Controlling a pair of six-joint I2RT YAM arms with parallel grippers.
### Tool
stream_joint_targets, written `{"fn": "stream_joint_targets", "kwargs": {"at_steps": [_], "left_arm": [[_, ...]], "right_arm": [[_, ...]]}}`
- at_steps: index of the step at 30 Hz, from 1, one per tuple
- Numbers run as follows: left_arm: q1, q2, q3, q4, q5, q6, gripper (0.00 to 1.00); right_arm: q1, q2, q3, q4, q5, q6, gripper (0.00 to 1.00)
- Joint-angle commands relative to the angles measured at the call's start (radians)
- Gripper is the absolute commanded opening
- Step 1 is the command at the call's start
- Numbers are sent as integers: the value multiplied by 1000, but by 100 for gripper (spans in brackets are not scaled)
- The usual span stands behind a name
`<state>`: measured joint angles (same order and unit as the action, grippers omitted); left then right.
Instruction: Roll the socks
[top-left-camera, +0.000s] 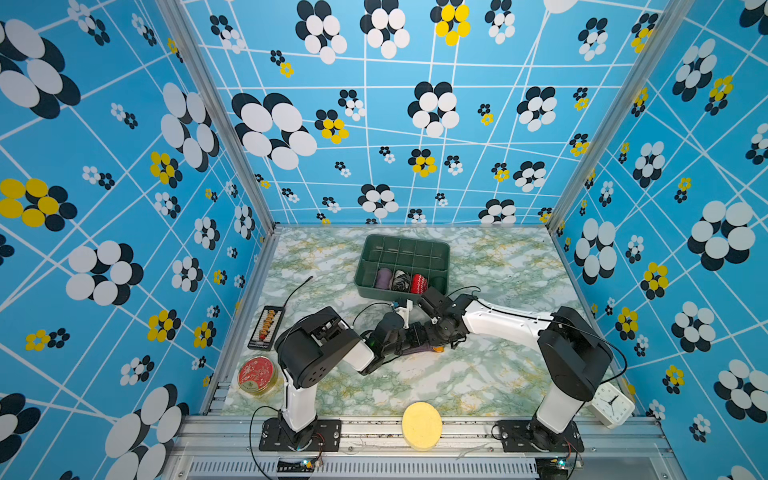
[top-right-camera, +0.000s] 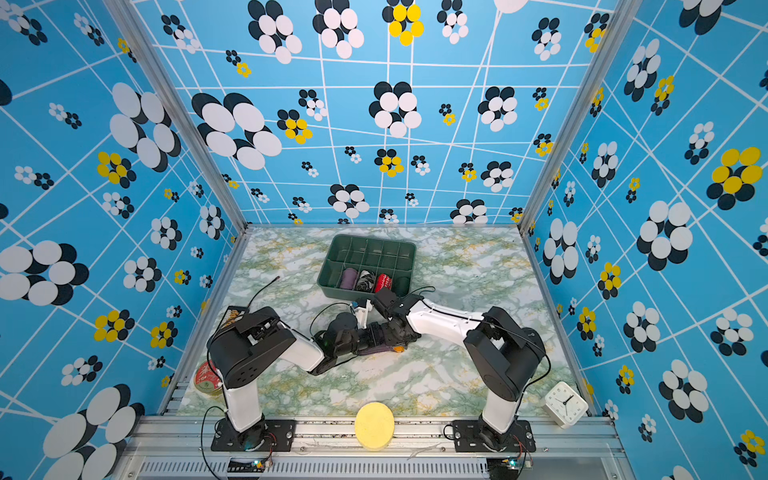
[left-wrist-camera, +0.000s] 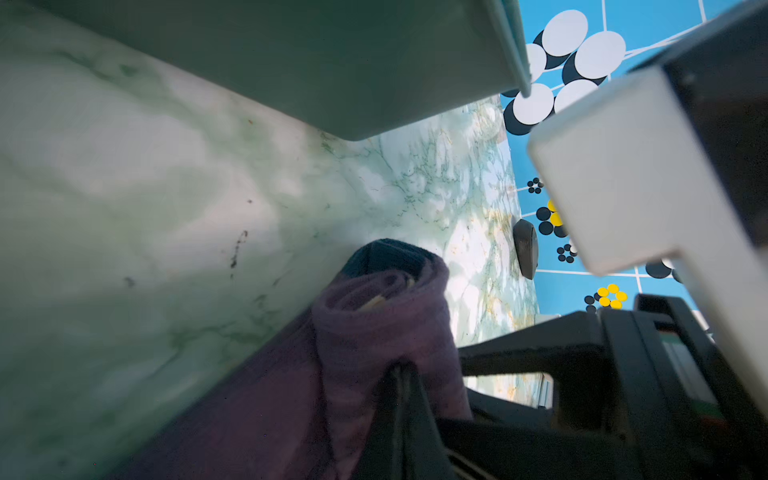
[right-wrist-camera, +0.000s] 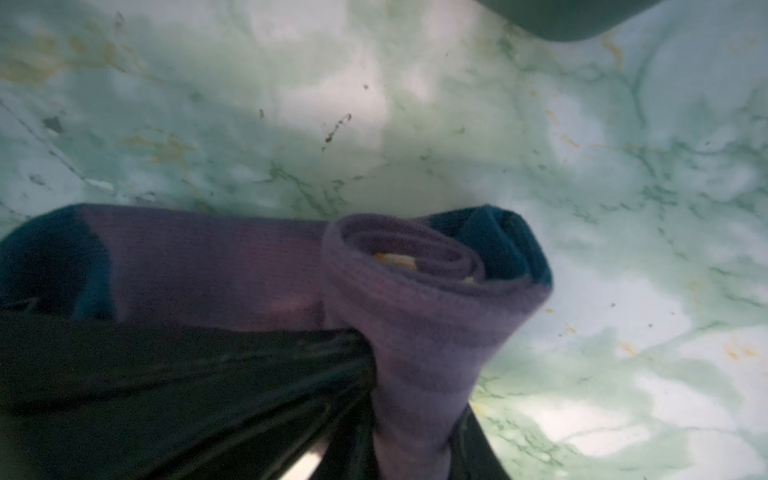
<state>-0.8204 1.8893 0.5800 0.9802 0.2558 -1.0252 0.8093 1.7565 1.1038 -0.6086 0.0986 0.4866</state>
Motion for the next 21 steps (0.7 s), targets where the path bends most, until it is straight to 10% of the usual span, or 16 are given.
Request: {"fn": "stream_joint_targets", "kwargs": {"at_steps": [1,21], "left_arm": [[-2,1,51,-167,15,39,1],[8,-5,37,-312,1,80,0]], "right_arm": [[2,-4,-32,9,-37,-9,27],[-165,-261,-236,252,-284,49,47]]}}
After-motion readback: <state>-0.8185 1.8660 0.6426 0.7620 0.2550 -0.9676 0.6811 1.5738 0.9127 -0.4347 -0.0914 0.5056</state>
